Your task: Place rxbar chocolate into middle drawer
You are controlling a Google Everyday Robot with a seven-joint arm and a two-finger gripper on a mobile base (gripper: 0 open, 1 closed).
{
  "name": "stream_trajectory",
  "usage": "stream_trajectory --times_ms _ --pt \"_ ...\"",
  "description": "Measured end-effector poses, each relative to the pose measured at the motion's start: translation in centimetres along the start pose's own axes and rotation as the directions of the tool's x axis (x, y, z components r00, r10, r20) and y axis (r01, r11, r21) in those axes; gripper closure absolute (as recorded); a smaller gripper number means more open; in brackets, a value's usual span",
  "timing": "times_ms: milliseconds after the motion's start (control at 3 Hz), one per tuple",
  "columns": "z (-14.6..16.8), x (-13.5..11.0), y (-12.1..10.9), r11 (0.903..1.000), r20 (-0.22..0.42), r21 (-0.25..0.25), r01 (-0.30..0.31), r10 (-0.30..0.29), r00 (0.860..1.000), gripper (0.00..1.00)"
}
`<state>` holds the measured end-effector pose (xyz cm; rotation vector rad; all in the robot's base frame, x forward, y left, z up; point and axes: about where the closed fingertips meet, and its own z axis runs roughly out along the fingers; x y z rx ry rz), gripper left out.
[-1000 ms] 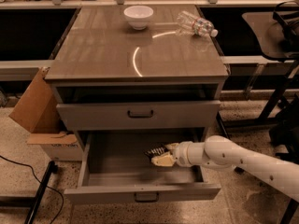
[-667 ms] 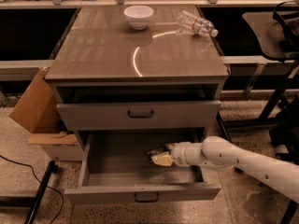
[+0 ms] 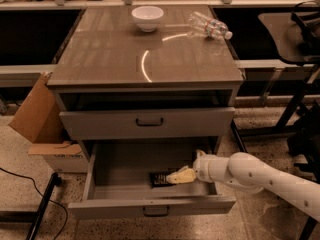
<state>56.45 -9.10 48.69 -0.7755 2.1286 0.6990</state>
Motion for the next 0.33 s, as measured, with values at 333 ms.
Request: stream_trajectory --times_ms 333 --pt "-4.84 0.13 -0.59 0.9981 0.032 0.056 -0.028 0.026 0.999 0.0"
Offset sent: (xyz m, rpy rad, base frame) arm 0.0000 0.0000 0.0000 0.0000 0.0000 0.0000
